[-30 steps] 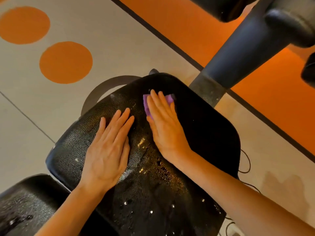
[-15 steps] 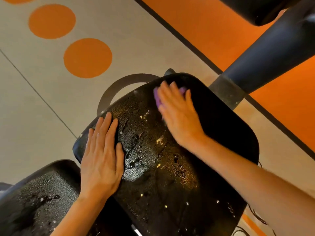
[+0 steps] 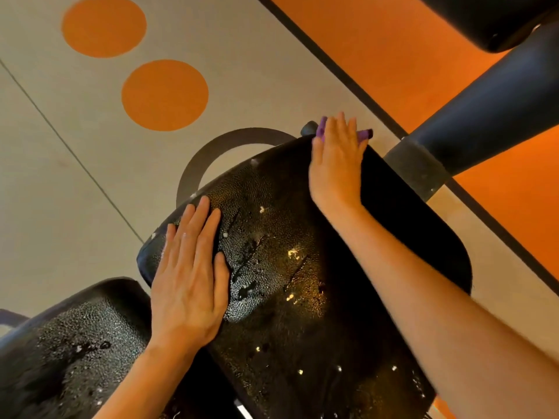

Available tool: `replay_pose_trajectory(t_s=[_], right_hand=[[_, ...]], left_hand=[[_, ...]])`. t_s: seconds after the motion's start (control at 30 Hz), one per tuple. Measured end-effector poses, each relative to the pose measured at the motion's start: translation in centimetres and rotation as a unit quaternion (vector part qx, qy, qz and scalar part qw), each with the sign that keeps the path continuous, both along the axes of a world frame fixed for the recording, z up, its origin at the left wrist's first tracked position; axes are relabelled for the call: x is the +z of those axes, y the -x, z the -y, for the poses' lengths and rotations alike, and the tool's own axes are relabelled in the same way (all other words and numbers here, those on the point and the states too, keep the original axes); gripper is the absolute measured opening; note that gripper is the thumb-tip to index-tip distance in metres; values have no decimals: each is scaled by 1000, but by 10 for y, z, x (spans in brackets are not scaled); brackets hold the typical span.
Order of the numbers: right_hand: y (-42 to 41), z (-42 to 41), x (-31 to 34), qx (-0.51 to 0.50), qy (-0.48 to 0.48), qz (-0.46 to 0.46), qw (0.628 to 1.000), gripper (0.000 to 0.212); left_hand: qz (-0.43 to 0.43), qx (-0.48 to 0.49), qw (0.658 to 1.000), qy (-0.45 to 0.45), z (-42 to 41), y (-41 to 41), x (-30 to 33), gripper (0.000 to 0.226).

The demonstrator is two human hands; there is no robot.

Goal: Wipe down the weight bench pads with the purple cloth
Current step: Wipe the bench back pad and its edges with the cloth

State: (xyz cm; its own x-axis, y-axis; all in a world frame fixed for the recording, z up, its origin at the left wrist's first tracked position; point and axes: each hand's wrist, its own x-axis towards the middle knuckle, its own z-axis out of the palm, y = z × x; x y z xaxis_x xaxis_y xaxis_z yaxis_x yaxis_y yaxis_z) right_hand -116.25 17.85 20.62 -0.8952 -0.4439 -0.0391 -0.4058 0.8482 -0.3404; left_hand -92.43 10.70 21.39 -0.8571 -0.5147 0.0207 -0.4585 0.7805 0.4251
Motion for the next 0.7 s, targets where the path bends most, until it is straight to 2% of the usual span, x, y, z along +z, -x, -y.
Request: replay_pose_trajectory(t_s=[0.03, 0.07, 0.13, 0.17, 0.2, 0.23, 0.3, 0.33, 0.37, 0.4, 0.5, 0.53, 0.57, 0.6, 0.67, 0.7], right_hand=[[-21, 9, 0, 15, -6, -27, 1000, 45], [-48, 14, 0, 89, -2, -52, 995, 43], [-93, 8, 6, 287, 24, -36, 957, 47], [-87, 1, 6, 345, 32, -29, 937, 50], [-66, -4, 3, 351, 15, -40, 935, 51], [-40, -3, -1, 303, -13, -31, 952, 50], [14, -1, -5, 113, -7, -8, 994, 45], [16, 4, -5, 42, -1, -4, 999, 42], [-3, 13, -3, 15, 1, -24, 1000, 41], [-32, 22, -5, 47, 11, -44, 998, 41], [-111, 14, 11, 277, 50, -6, 960, 49], [-102, 6, 12, 325, 48, -5, 945, 49], [-80, 1, 11, 332, 40, -20, 942, 46], [-51, -1, 6, 287, 32, -23, 957, 41], [-2, -2, 2, 95, 50, -10, 994, 32], [-2, 4, 0, 16, 56, -8, 998, 31]], left_hand=[[-4, 0, 1000, -2, 0, -1, 0, 55], [-8, 0, 1000, -4, 0, 0, 0, 55], [-6, 3, 1000, 0, 0, 0, -1, 55], [-2, 3, 1000, 4, 0, -1, -1, 55], [1, 3, 1000, 4, 0, -1, -1, 55], [-2, 5, 1000, 3, 0, -1, 0, 55], [-11, 4, 1000, 5, 0, 1, 0, 55], [-13, 3, 1000, 6, 0, 0, -1, 54], [-14, 3, 1000, 5, 0, 0, -1, 54], [-14, 3, 1000, 7, 1, -1, -2, 54], [0, -3, 1000, 18, 1, -3, -2, 55], [0, -8, 1000, 18, 1, -3, -2, 55], [-4, -12, 1000, 17, 2, -3, -2, 55], [-7, -15, 1000, 19, 3, -3, -3, 55], [-12, -15, 1000, 25, 3, -4, -5, 55], [-17, -13, 999, 28, 3, -4, -5, 55]])
